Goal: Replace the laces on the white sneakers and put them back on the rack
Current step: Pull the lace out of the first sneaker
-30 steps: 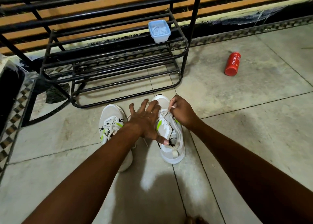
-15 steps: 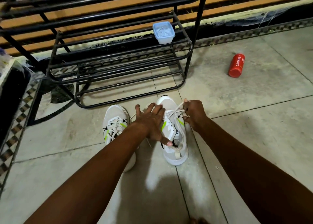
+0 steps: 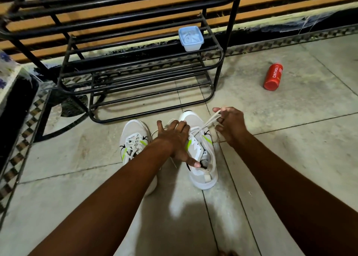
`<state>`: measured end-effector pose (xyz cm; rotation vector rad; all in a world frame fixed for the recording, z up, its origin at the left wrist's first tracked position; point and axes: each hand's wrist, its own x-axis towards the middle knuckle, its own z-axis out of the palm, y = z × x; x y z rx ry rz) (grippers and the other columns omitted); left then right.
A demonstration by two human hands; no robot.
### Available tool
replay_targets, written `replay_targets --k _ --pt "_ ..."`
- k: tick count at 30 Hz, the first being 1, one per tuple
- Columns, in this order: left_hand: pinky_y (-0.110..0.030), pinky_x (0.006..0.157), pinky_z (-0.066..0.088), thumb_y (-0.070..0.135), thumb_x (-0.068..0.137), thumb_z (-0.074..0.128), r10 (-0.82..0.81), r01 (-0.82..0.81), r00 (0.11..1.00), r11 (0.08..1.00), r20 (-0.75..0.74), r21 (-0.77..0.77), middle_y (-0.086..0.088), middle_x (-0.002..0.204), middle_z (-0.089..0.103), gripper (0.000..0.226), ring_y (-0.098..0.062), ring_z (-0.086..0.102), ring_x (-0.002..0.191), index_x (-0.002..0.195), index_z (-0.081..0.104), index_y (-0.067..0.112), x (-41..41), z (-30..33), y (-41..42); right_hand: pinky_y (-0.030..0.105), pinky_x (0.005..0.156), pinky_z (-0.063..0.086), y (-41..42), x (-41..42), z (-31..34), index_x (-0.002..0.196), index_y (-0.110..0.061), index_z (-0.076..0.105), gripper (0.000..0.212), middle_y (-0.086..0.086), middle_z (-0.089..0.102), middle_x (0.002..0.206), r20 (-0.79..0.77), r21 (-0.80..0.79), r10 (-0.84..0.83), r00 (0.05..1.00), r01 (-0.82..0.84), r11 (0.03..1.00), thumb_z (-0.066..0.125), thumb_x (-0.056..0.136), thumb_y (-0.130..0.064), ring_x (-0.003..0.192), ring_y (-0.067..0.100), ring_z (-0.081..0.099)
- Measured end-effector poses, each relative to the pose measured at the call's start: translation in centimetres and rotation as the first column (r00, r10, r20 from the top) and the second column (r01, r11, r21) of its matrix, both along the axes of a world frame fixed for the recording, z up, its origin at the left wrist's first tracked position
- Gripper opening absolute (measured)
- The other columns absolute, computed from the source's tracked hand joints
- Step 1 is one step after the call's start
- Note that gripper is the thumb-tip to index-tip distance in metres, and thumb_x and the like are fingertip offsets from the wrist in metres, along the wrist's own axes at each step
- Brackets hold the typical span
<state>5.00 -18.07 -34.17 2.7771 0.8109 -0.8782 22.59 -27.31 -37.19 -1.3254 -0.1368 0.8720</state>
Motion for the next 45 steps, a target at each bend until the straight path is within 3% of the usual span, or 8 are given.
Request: replay_targets --k 3,8,14,20,27,32,37,45 --pt "-0.08 0.112 -0.004 0.102 0.048 0.058 -0.007 0.007 1.0 1.0 -0.002 0.002 0.004 0.171 -0.002 0.152 -0.025 -0.006 0.158 0.164 0.003 0.02 0.0 0.0 -0.1 0.019 0.043 0.027 -0.4 1.0 1.5 0.088 -0.017 0.046 0.018 0.0 0.055 0.07 0.248 -0.113 0.206 0.947 -0.183 0.977 0.046 0.106 -0.013 0.049 0.008 0.037" --pt "-0.079 0.113 -0.004 0.103 0.048 0.057 0.009 -0.009 1.0 1.0 -0.01 0.004 0.005 0.171 -0.003 0.152 -0.025 -0.008 0.158 0.164 0.002 0.021 -0.2 0.0 -0.2 0.035 0.062 0.036 -0.6 1.8 1.9 0.093 -0.017 0.04 0.017 -0.003 0.048 0.069 0.653 -0.73 0.755 -0.062 -0.318 0.605 0.053 0.102 -0.023 0.066 0.023 0.049" --pt "-0.077 0.113 -0.005 0.103 0.049 0.057 0.026 -0.026 1.0 1.0 -0.017 -0.011 0.006 0.171 -0.008 0.152 -0.024 -0.011 0.158 0.164 -0.002 0.023 -0.3 0.1 -0.3 0.034 0.066 0.04 -0.4 2.4 1.5 0.09 -0.013 0.062 0.006 0.007 0.058 0.082 0.646 -0.763 0.667 -0.372 -0.296 0.574 0.067 0.088 -0.016 0.083 0.03 0.057" --pt "-0.077 0.112 -0.003 0.103 0.048 0.057 0.033 -0.033 0.999 0.999 -0.004 0.008 0.007 0.17 -0.005 0.153 -0.024 -0.009 0.158 0.163 -0.002 0.023 -0.1 0.2 -0.3 0.033 0.078 0.035 0.2 -0.9 1.9 0.072 -0.013 0.068 0.012 -0.005 0.055 0.108 0.926 -0.321 0.34 0.165 -0.129 0.938 0.067 0.084 -0.012 0.105 0.017 0.045" --pt "-0.076 0.113 -0.003 0.103 0.047 0.058 0.053 -0.053 0.999 0.999 -0.009 -0.007 0.008 0.171 -0.01 0.154 -0.023 -0.011 0.158 0.163 -0.005 0.025 -0.2 0.0 -0.3 0.027 0.052 0.043 0.9 -1.7 3.7 0.073 -0.006 0.048 0.03 0.013 0.052 0.066 0.247 0.148 -0.013 0.969 -0.024 0.989 0.038 0.097 0.009 0.052 0.016 0.05" --pt "-0.076 0.113 -0.005 0.104 0.046 0.057 0.056 -0.057 0.998 0.998 -0.018 -0.006 0.008 0.171 -0.012 0.154 -0.023 -0.013 0.158 0.163 -0.006 0.025 -0.3 -0.2 -0.2 0.036 0.055 0.044 -0.2 1.1 4.0 0.089 -0.017 0.043 0.017 0.005 0.051 0.072 0.854 -0.39 0.473 0.215 -0.337 0.857 0.041 0.102 -0.008 0.06 0.022 0.044" --pt "-0.077 0.113 -0.006 0.104 0.046 0.056 0.064 -0.064 0.998 0.998 -0.013 -0.02 0.008 0.171 -0.012 0.154 -0.024 -0.014 0.158 0.163 -0.006 0.026 -0.4 -0.3 -0.2 0.031 0.06 0.035 -1.6 1.4 2.3 0.111 -0.016 0.059 0.023 0.009 0.046 0.089 0.583 -0.768 0.6 -0.548 -0.13 0.628 0.064 0.089 -0.024 0.066 0.03 0.051" --pt "-0.076 0.114 -0.004 0.105 0.045 0.056 0.069 -0.069 0.997 0.998 -0.02 -0.006 0.009 0.171 -0.01 0.155 -0.024 -0.011 0.158 0.163 -0.006 0.025 -0.2 -0.2 -0.3 0.039 0.075 0.033 -0.6 -1.3 4.6 0.086 -0.015 0.059 0.011 0.005 0.051 0.099 0.886 -0.371 0.355 -0.297 0.003 0.929 0.054 0.077 -0.011 0.091 0.026 0.05"
